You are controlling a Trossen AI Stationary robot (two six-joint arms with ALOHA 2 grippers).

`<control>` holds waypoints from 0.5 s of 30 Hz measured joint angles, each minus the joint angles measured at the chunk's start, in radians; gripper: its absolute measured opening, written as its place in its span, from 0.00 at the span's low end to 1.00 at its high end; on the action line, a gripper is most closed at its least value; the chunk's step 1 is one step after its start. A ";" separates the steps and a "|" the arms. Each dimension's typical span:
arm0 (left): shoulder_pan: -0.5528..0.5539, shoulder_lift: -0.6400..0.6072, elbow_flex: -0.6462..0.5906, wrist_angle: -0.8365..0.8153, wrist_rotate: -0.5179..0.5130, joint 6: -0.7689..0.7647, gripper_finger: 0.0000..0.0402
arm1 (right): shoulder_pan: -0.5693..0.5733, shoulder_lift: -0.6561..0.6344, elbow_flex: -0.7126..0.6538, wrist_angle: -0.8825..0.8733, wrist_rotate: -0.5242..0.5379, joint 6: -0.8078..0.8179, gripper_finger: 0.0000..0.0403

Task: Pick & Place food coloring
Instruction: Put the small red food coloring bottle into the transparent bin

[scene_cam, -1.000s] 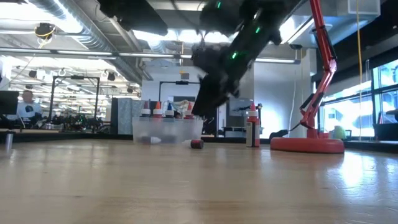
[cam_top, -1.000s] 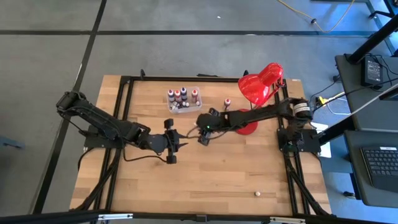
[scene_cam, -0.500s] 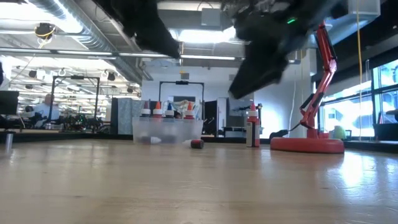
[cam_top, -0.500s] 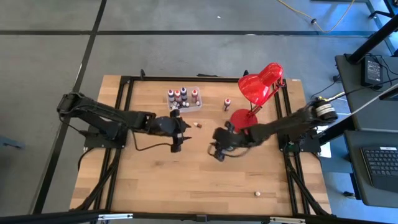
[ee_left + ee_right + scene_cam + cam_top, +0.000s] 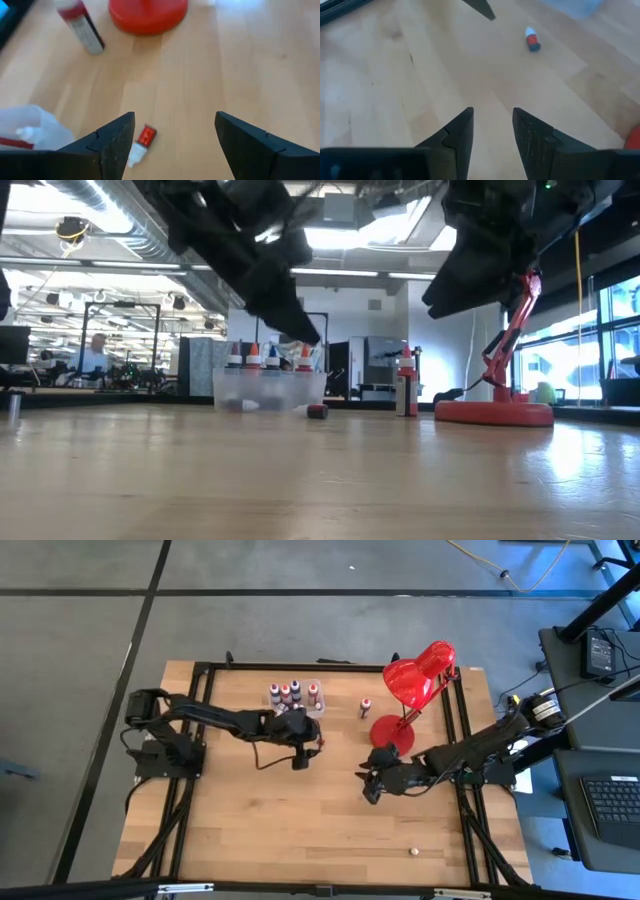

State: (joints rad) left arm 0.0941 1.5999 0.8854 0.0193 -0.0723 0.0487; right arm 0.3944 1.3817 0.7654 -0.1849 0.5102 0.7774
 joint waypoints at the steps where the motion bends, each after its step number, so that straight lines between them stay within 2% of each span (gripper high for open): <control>1: 0.005 0.014 0.000 -0.001 0.001 0.009 0.68 | 0.002 0.000 0.000 0.000 0.000 0.004 0.35; 4: 0.023 0.062 0.000 0.035 0.002 0.065 0.68 | 0.003 0.000 0.000 0.003 0.005 0.007 0.35; 7: 0.041 0.113 0.000 0.067 -0.003 0.126 0.68 | 0.002 0.000 0.000 0.006 0.075 0.034 0.35; 15: 0.083 0.221 0.001 0.109 0.005 0.140 0.68 | 0.002 0.000 0.000 0.010 0.106 0.057 0.35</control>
State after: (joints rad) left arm 0.1767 1.8211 0.8860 0.1285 -0.0671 0.1883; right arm 0.3965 1.3819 0.7658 -0.1750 0.6167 0.8340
